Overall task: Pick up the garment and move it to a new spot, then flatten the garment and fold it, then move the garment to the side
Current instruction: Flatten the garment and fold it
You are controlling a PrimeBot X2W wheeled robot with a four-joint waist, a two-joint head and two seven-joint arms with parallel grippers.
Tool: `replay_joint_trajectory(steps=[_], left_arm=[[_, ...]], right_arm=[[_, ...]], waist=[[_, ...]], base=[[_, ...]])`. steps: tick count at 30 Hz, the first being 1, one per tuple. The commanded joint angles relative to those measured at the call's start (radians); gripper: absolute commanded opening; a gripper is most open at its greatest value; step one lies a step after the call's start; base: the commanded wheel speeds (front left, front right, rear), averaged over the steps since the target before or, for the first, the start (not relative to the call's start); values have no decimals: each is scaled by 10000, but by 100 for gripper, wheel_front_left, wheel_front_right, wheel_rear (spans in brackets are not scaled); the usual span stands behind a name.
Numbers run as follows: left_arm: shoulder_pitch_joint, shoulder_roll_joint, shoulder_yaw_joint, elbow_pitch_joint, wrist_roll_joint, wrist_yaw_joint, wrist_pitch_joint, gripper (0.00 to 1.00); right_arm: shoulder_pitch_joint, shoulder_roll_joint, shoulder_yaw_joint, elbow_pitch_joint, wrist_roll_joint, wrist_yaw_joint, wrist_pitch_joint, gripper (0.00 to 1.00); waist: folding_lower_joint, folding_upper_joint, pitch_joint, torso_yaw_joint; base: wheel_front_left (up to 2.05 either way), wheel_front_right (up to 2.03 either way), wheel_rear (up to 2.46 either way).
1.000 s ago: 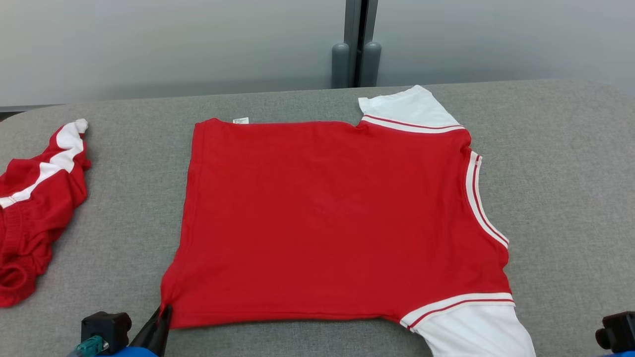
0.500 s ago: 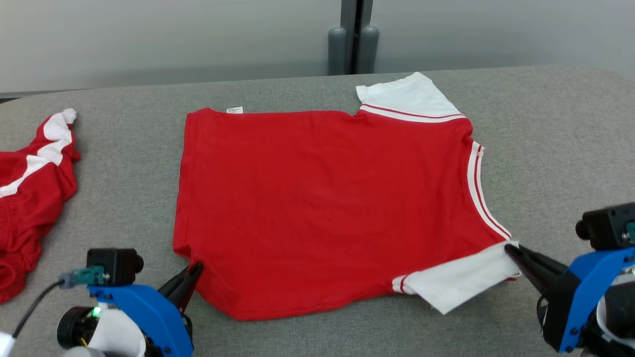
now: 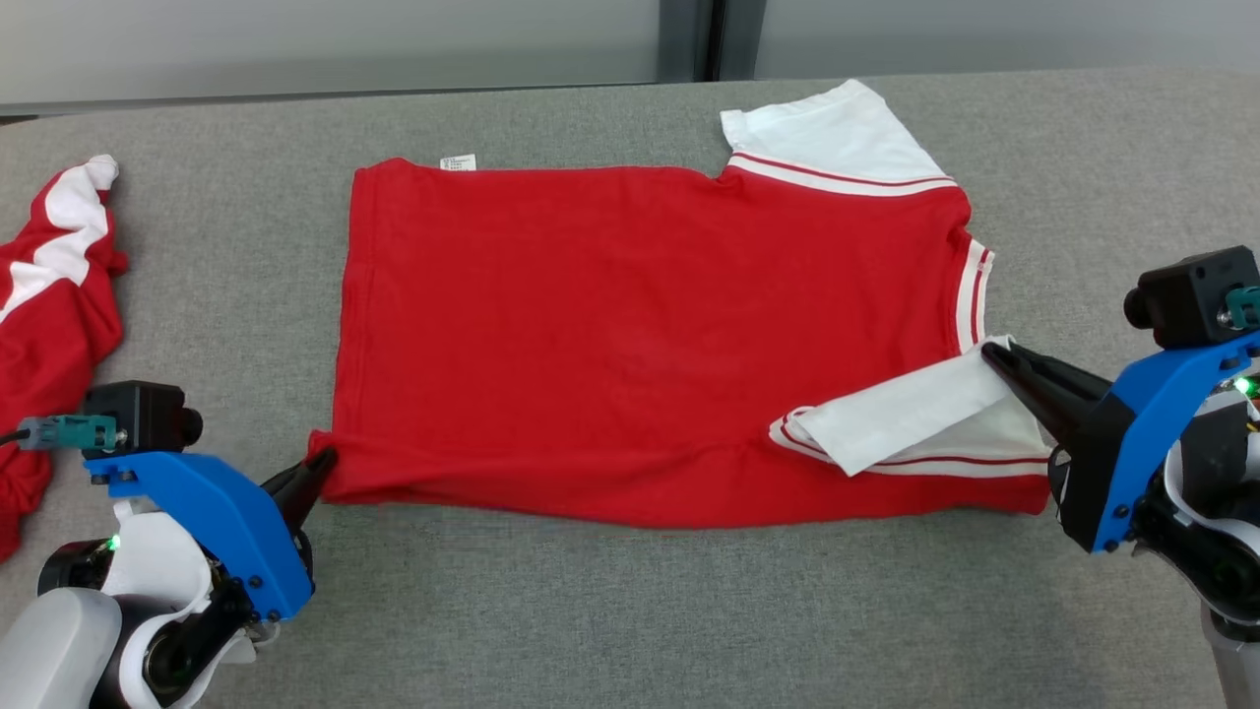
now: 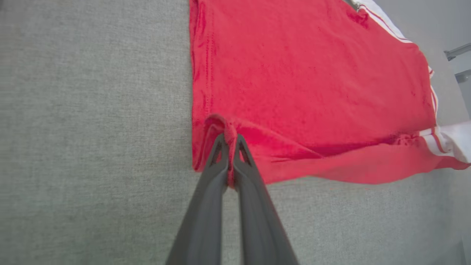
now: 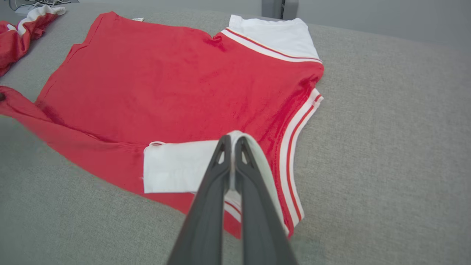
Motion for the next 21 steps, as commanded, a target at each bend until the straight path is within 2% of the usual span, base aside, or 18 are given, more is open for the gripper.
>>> replay_joint_trajectory(steps=[1,10,21], left_arm=[[-142,-32,18,212,114,107,-94,0],[-529,-305,-12,1052,147,46,-315,0],[-1052,-736,-46,1470,-26,-128,-449,0]], right_arm=[[-356,-159,105,202,73,1,-278,0],[-1189,-753,680,1008,58,1,-1710,0],[-1835,-787,1042,2131,-142,1,-2847,0]], waist=[[-2,-1,137,69],[-2,-1,401,256],[-2,-1,528,380]], base=[[0,0,0],[0,0,0],[0,0,0]])
